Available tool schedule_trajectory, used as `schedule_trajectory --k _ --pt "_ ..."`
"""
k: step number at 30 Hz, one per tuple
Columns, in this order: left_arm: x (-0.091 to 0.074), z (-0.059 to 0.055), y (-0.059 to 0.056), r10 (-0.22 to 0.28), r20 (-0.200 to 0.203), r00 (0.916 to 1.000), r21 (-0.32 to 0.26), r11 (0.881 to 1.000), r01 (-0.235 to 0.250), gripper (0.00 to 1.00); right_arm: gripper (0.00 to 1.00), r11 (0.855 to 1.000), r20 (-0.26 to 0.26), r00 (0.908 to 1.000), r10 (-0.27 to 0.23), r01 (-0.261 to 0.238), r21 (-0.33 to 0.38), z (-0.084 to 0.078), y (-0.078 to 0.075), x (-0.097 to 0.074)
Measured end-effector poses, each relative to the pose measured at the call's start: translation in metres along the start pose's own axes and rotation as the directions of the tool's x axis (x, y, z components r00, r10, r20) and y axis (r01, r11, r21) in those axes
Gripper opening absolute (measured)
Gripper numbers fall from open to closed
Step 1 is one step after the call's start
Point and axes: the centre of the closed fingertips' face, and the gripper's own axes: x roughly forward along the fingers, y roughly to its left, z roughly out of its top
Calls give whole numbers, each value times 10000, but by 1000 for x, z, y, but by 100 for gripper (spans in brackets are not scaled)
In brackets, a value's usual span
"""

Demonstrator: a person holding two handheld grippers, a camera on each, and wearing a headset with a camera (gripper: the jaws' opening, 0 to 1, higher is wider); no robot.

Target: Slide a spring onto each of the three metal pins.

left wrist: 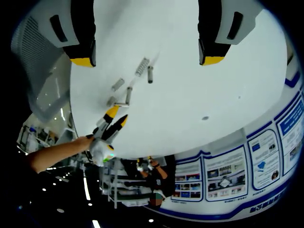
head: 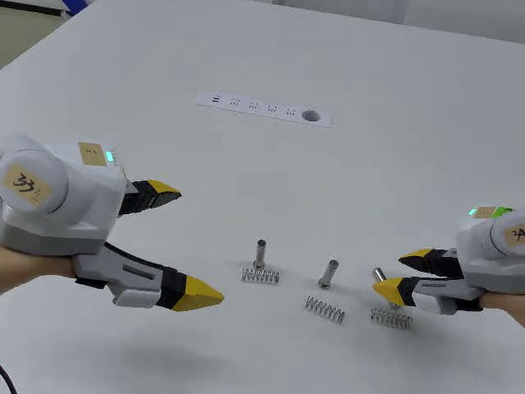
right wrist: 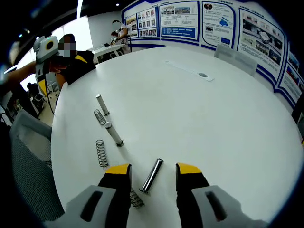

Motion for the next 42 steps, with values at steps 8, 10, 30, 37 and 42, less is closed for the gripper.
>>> schedule_trajectory --k 8,10,30,37,42 --pt "2 -2 -2 -158 -117 9998 -22 9999 158 87 29 9977 -228 9994 -255 269 622 -1 -5 9" --pt "3 -1 -3 -199 -98 9998 -9 9998 199 87 27 9966 -305 9993 -223 247 788 -1 -6 12" --pt "4 -9 -6 -394 -253 9989 -125 9992 390 80 17 9892 -1258 9900 -637 793 1236 -10 -6 22" --pt "4 -8 -5 -387 -205 9990 -140 9992 384 79 13 9879 -1420 9840 -1077 1220 959 -12 -12 23" --pt "6 -8 -10 -598 -242 9979 -169 9981 594 78 12 9842 -1588 9806 -1151 1342 1153 -12 -14 24"
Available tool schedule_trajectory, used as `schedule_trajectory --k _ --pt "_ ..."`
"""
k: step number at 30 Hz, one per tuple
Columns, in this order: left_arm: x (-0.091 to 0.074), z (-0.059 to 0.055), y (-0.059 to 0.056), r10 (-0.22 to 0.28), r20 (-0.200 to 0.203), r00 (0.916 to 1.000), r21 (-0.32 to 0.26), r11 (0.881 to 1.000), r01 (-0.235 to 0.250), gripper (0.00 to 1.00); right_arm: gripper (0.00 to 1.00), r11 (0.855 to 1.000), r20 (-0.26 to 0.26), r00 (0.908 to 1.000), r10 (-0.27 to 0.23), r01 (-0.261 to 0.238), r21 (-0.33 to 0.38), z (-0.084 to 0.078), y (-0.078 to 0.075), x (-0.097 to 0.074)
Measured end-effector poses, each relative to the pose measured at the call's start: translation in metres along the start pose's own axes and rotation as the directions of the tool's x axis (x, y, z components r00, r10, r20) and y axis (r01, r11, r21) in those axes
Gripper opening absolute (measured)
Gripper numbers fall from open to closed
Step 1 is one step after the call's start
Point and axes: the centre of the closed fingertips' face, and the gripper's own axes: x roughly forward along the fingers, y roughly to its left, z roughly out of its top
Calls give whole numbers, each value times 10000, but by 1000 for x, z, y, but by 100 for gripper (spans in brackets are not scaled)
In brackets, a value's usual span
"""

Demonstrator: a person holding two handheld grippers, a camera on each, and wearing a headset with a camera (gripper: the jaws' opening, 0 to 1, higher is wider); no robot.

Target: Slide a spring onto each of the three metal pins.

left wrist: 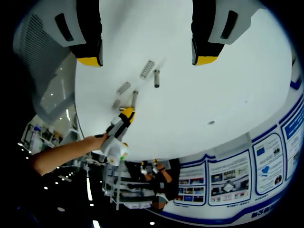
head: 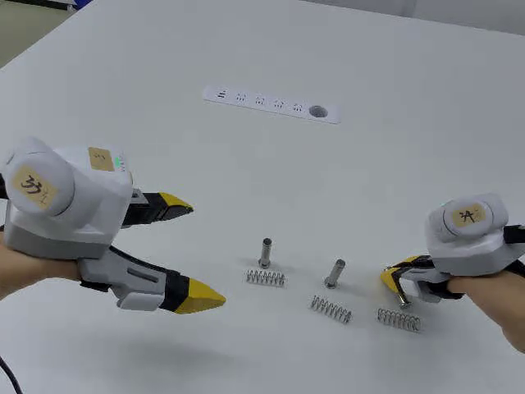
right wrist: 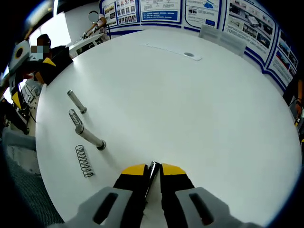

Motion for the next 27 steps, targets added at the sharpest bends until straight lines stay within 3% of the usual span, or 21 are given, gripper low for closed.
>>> schedule_trajectory --k 5,6,10,17,23,27 --pt "2 2 -3 -61 74 10000 73 10000 61 78 9 10000 -173 9998 -43 44 18 -1 2 1" --pt "2 2 -3 -55 83 10000 88 9999 54 77 9 9994 -173 9998 -47 41 -346 0 2 2" --pt "1 2 -3 -13 121 9999 38 10000 12 77 8 9992 -105 9999 -34 38 393 -1 0 2" --pt "-3 4 -3 51 222 9997 -12 10000 -51 77 8 9960 -75 10000 -56 63 896 -1 -1 2" --pt "-4 4 -4 86 228 9997 2 10000 -86 77 8 9913 119 9999 62 -77 1311 -3 0 -1" --pt "-4 5 -4 107 254 9996 -7 9999 -107 77 8 9934 599 9981 115 -182 1133 -2 2 -4"
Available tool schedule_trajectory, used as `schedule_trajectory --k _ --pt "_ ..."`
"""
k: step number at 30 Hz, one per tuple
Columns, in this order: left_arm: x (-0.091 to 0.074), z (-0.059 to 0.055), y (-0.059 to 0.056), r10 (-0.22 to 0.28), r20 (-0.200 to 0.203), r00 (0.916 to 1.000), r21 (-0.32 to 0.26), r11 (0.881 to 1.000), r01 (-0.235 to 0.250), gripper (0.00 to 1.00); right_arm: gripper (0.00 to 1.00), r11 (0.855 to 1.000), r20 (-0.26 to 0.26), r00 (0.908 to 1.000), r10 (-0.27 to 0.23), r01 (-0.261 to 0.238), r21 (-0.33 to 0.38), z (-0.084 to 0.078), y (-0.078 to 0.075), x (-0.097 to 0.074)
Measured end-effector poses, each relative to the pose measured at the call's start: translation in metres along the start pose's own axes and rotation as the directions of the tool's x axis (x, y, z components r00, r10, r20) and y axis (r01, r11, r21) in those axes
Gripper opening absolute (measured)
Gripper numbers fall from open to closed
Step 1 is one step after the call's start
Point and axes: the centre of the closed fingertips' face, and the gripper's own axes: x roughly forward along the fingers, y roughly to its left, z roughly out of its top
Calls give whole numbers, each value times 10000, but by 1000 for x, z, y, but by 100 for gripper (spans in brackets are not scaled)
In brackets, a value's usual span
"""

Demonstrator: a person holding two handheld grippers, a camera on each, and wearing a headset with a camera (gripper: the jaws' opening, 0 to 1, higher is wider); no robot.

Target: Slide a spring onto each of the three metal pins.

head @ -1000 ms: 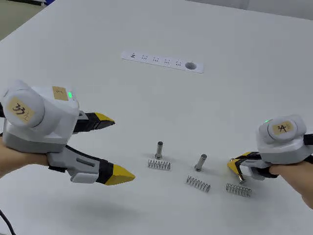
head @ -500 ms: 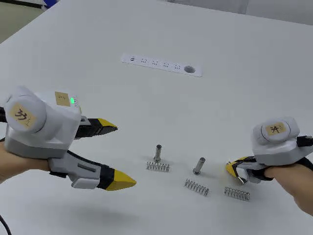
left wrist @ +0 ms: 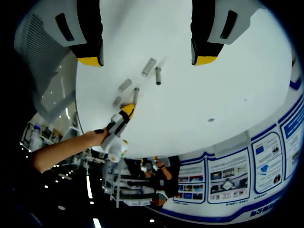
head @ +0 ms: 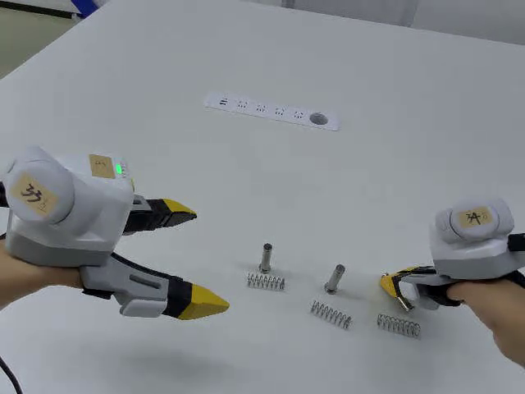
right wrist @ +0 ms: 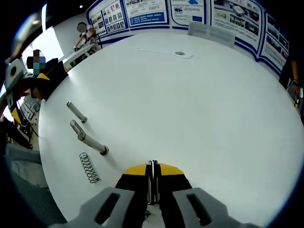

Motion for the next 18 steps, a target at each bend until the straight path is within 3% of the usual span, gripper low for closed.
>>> schedule_trajectory --k 7,18 --pt "-1 3 -3 -70 93 9999 -27 10000 70 77 8 9981 639 9979 104 -142 600 2 -2 -7" --pt "0 6 -5 -61 121 9999 9 10000 61 77 8 9980 1321 9911 155 -234 584 9 1 -15"
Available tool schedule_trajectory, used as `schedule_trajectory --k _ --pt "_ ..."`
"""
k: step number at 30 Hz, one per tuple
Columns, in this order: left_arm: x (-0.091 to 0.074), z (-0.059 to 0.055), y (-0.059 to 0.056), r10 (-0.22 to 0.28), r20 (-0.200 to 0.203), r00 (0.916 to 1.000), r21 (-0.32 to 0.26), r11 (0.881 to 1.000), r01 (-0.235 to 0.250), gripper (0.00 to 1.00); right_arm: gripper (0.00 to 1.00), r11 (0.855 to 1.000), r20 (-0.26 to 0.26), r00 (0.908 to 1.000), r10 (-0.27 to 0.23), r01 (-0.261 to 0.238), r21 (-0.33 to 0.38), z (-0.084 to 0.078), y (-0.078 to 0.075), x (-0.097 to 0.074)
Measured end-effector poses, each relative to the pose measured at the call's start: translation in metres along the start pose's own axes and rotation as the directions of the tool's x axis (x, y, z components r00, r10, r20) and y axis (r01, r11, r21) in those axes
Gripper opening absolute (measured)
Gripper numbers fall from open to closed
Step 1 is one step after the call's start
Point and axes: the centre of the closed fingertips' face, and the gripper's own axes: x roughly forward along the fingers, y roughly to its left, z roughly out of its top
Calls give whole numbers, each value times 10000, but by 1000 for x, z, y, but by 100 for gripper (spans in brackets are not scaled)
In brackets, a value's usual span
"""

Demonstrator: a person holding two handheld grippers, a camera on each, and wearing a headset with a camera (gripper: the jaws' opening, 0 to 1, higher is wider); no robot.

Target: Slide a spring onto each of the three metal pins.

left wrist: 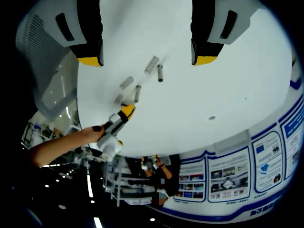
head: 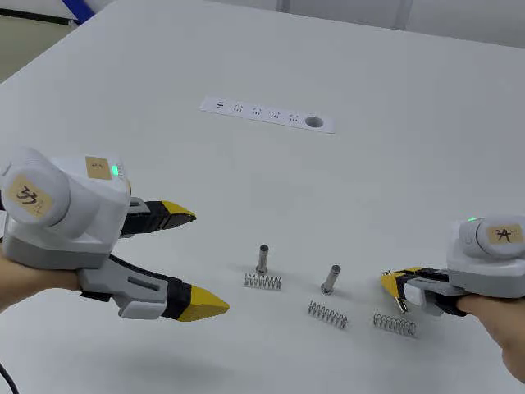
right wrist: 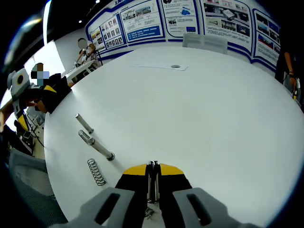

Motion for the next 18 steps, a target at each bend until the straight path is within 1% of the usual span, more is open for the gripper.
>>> schedule_trajectory --k 5,11,13,18 --pt "-1 0 -1 15 -37 10000 55 10000 -15 77 8 10000 307 9995 10 -10 -19 5 2 -2" --pt "-4 0 -1 42 -127 9999 141 9999 -40 77 8 9997 529 9986 64 -52 -230 7 4 -7" --pt "-5 1 -1 62 -96 9999 119 9999 -61 77 8 9997 579 9983 69 -56 -222 7 4 -7" --pt "-5 3 -2 42 -65 10000 146 9999 -42 77 8 9998 803 9967 85 -72 -175 8 4 -12"
